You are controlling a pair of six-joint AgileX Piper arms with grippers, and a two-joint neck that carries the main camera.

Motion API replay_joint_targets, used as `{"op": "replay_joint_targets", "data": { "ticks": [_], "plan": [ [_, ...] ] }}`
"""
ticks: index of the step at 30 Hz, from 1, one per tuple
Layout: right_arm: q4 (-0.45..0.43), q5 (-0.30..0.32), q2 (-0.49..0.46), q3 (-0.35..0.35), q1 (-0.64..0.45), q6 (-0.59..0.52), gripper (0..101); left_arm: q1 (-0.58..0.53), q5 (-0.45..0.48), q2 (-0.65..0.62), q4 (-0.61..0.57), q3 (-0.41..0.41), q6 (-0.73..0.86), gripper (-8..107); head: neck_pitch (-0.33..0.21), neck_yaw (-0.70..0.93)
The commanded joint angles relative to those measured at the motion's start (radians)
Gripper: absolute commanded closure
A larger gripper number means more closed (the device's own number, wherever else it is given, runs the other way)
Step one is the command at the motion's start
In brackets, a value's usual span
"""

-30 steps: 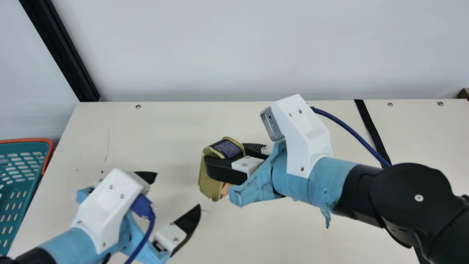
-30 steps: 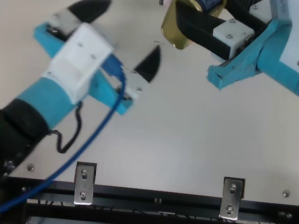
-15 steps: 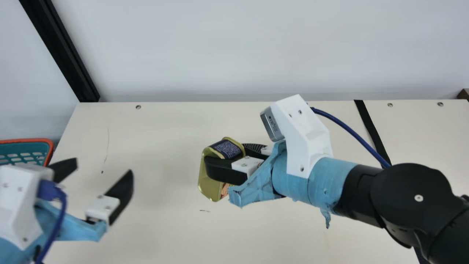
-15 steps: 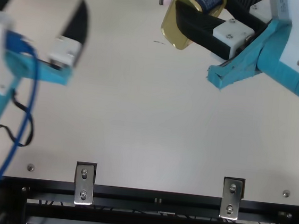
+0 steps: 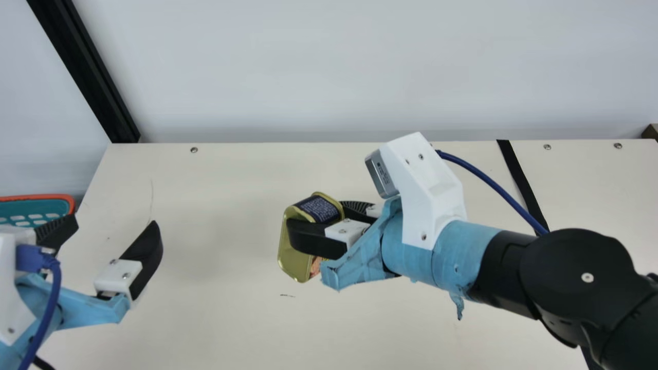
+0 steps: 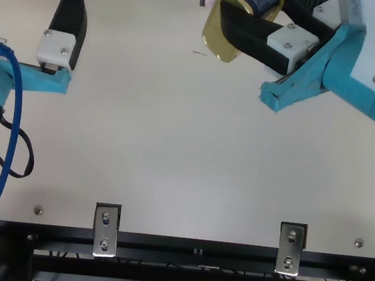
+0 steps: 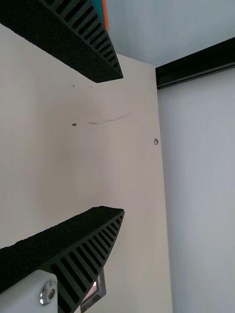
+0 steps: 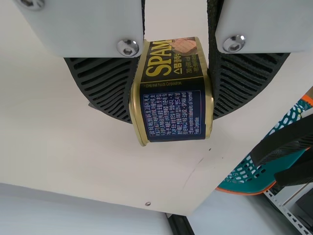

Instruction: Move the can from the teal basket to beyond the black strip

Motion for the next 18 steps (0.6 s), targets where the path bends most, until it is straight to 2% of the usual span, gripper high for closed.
{"op": "replay_joint_targets", "data": {
  "ticks": [1,11,18],
  "plan": [
    [0.000,0.000,0.000,0.000,0.000,0.000,101,0.000,0.000,0.000,0.000,0.000,0.000,9,-0.002,-0.010],
    [0.000,0.000,0.000,0.000,0.000,0.000,101,0.000,0.000,0.000,0.000,0.000,0.000,9,-0.002,-0.126],
    [-0.098,-0.020,-0.011,0.000,0.000,0.087,101,0.000,0.000,0.000,0.000,0.000,0.000,9,-0.011,-0.237]
  ]
}}
